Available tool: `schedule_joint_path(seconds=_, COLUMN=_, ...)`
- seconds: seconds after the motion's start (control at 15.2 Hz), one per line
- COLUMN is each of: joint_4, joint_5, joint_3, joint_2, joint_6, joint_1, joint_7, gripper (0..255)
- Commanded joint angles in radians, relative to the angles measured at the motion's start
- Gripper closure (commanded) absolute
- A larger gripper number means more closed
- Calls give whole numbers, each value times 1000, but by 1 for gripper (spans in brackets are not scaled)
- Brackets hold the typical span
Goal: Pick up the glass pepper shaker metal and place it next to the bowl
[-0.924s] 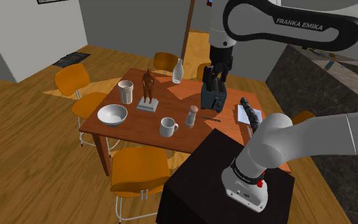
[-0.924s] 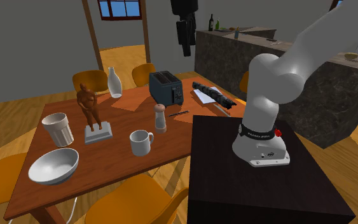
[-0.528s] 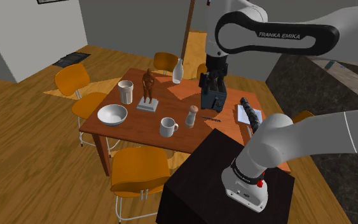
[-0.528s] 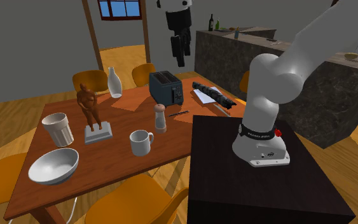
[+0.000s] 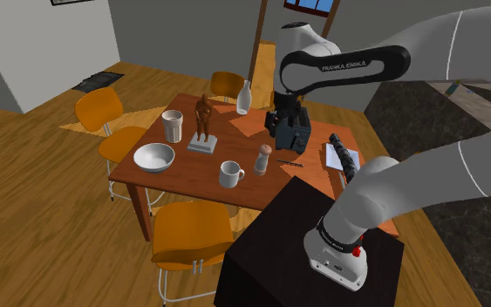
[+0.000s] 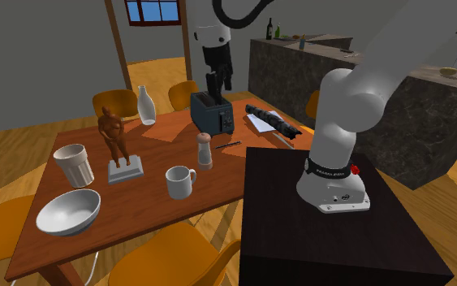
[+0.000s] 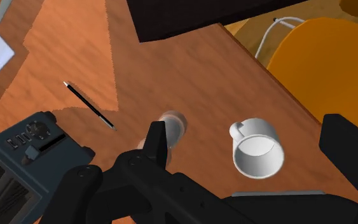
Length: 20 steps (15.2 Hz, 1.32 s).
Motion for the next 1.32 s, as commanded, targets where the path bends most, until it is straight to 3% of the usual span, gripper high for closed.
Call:
schedule_joint_path(seconds=0.0, joint_4=-20, joint_5=-19, joint_3=-25, joint_2=58, joint_6=90, joint_1=-18, joint_7=-2, gripper=0)
schedule_joint_path(seconds=0.66, joint_4=21, joint_5=-57, joint_3=-127, joint_2=418, joint_6=454, joint_1=-82, joint_7=-14, gripper=0)
schedule_joint_path(seconds=1.25, joint_4=176, joint_5=28, joint_3=-173, joint_2=786, joint_6=703, joint_1=-140, joint_7=-84, gripper=0)
